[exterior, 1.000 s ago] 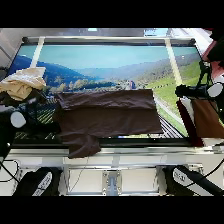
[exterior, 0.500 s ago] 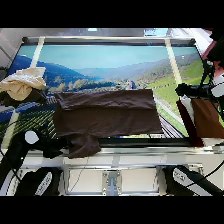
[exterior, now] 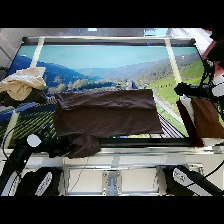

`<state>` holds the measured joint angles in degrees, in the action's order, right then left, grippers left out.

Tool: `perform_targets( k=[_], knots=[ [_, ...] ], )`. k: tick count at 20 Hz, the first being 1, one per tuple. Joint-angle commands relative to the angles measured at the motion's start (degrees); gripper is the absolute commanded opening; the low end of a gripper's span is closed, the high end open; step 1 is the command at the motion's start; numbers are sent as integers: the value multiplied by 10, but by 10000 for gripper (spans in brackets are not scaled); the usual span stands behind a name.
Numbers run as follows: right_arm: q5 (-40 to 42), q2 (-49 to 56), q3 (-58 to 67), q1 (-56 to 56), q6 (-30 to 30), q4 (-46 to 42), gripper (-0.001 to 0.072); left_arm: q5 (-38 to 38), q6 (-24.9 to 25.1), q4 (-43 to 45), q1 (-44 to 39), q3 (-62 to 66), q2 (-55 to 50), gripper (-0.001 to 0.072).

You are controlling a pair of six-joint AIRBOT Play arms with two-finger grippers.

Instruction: Fold the shirts.

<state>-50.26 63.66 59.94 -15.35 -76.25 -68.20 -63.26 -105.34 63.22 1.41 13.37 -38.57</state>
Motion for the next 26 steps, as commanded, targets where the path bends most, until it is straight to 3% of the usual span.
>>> perform_targets(
  k=[1,4,6,16,17,18,23,25,26],
  knots=[
    [0,0,0,0,0,5,393,8,8,-6,0,-2,1,222],
    [-3,0,0,0,0,5,393,2,14,-6,0,3,1,249],
    [-3,0,0,0,0,5,393,3,22,-2,0,19,1,373],
    [-29,0,0,0,0,-17,394,-38,25,19,0,7,1,393],
    [-31,0,0,0,0,-17,394,-33,25,20,0,7,1,496],
    [-30,0,0,0,0,-17,394,-30,26,20,0,7,1,542],
    [-28,0,0,0,0,-16,393,17,27,-8,0,7,1,532],
    [-29,0,0,0,-1,-15,394,30,27,-34,0,3,1,409],
    [-30,0,0,0,-3,-13,393,34,28,-46,0,-3,1,311]
  ],
)
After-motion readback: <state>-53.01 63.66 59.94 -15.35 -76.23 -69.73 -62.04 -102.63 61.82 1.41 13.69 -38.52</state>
